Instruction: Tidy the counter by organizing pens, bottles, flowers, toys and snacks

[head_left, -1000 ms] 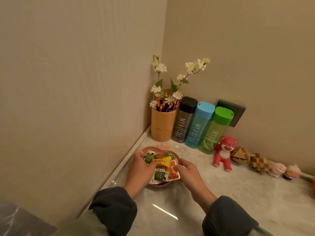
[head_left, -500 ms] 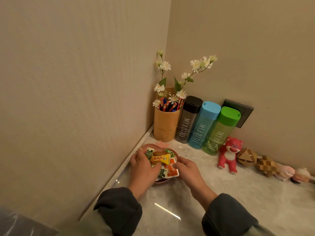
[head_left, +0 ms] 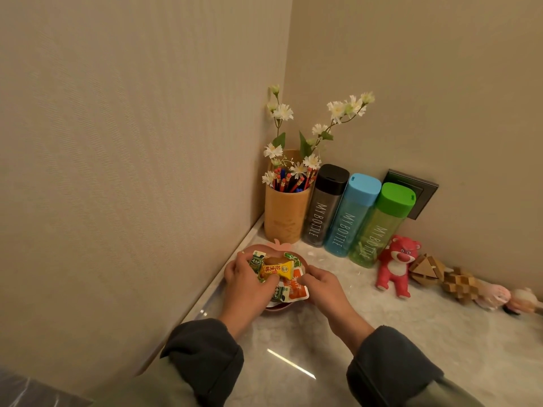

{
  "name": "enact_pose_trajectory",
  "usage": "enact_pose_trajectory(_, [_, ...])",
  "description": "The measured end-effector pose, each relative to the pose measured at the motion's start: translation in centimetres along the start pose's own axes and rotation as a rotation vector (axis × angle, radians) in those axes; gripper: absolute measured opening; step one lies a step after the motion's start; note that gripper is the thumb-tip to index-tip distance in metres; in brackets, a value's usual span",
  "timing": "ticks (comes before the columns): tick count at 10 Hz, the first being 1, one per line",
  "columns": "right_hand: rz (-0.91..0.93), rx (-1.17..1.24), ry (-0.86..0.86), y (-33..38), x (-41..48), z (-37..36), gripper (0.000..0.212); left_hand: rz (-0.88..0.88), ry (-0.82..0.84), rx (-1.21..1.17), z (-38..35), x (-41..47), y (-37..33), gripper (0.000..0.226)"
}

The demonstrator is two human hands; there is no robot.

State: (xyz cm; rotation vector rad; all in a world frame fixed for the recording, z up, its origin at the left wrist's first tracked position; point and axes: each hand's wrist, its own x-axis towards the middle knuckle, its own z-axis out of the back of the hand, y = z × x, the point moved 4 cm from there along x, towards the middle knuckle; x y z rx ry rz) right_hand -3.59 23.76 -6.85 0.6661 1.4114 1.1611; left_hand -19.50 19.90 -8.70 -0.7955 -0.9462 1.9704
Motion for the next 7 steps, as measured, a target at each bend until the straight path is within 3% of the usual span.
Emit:
enact_pose_trajectory(5, [-0.003,-0.019,-0.014,-0.51,0.60,0.34,0.020,-0.016,0.023,-0.021,-0.10,0.51,-0.08,0.082])
enact_pose_trajectory(7, [-0.051,-0.060,-0.058,-0.57,0.04,0.87,0.061,-0.048,-0.012,-0.027,0.27,0.63,-0.88,0.076])
